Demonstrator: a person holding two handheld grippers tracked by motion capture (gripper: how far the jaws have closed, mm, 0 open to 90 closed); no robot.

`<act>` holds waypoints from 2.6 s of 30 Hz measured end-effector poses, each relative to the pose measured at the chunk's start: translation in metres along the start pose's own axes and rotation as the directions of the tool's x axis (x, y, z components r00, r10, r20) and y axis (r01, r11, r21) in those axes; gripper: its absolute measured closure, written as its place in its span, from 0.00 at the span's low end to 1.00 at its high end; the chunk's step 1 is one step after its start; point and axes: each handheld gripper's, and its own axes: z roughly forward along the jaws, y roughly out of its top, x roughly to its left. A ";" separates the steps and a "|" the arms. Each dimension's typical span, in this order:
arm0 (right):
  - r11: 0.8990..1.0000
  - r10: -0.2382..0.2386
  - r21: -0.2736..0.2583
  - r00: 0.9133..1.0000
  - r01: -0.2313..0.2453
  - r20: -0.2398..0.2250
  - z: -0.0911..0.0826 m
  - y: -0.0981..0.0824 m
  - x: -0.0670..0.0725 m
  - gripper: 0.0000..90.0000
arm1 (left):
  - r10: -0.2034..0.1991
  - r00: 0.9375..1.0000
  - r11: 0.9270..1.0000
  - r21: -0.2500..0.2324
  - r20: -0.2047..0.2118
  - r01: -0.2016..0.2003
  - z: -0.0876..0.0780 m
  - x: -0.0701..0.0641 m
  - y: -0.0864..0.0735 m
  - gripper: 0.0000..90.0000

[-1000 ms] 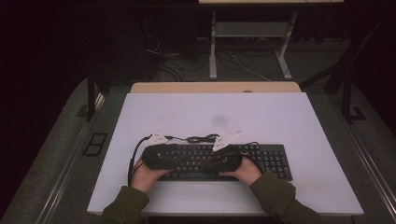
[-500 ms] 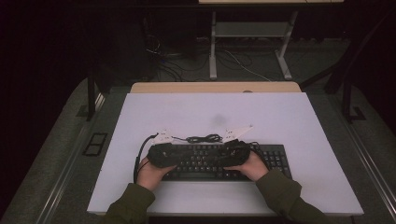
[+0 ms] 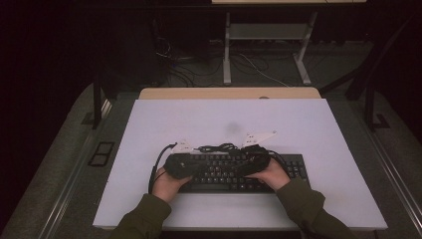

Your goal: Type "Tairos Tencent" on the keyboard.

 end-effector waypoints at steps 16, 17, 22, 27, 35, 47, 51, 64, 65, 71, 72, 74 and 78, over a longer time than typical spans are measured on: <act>1.000 0.009 -0.027 1.000 -0.009 0.012 -0.003 0.000 -0.005 0.26 | 0.001 1.000 1.000 0.028 -0.005 -0.001 0.005 -0.001 -0.001 0.99; 1.000 0.009 -0.030 1.000 -0.009 0.012 -0.003 -0.001 -0.006 0.26 | 0.001 1.000 1.000 0.028 -0.005 -0.001 0.005 -0.001 -0.001 0.99; 0.999 0.006 -0.038 1.000 -0.006 0.006 -0.005 -0.002 -0.008 0.23 | 0.001 1.000 1.000 0.020 -0.004 -0.001 0.004 -0.001 0.000 0.99; 0.999 0.008 -0.045 1.000 -0.007 0.012 -0.009 -0.002 -0.011 0.22 | -0.011 1.000 1.000 -0.003 -0.001 0.011 0.001 -0.001 0.001 0.95; 0.999 0.007 -0.048 0.999 -0.005 0.032 -0.014 -0.003 -0.013 0.21 | -0.001 1.000 0.999 -0.033 0.000 0.001 -0.009 -0.001 0.002 0.83; 0.997 0.023 -0.069 0.997 -0.018 0.072 -0.038 -0.012 -0.016 0.20 | 0.005 1.000 0.998 -0.068 0.009 -0.004 -0.026 -0.002 -0.003 0.52; 0.996 0.024 -0.083 0.997 -0.017 0.078 -0.047 -0.016 -0.016 0.20 | 0.015 1.000 0.997 -0.077 0.002 -0.015 -0.032 0.000 -0.007 0.44; 0.996 0.023 -0.089 0.995 -0.014 0.100 -0.074 -0.037 -0.013 0.20 | 0.007 1.000 0.994 -0.106 -0.012 -0.008 -0.052 -0.003 -0.017 0.23; 0.996 0.024 -0.091 0.995 -0.015 0.100 -0.076 -0.039 -0.012 0.20 | 0.004 1.000 0.994 -0.110 -0.013 -0.006 -0.053 -0.004 -0.019 0.21; 0.996 0.030 -0.090 0.992 -0.019 0.122 -0.089 -0.051 -0.011 0.20 | 0.000 1.000 0.993 -0.117 -0.028 -0.004 -0.059 0.000 -0.028 0.15; 0.996 0.031 -0.090 0.992 -0.020 0.121 -0.091 -0.053 -0.011 0.20 | -0.003 1.000 0.993 -0.119 -0.030 -0.001 -0.060 0.000 -0.029 0.14; 0.995 0.033 -0.093 0.991 -0.022 0.127 -0.095 -0.057 -0.010 0.19 | 0.000 0.999 0.992 -0.123 -0.038 -0.004 -0.062 0.000 -0.032 0.12; 0.995 0.037 -0.096 0.989 -0.024 0.143 -0.104 -0.064 -0.009 0.19 | 0.000 0.999 0.991 -0.131 -0.042 -0.005 -0.065 0.001 -0.036 0.09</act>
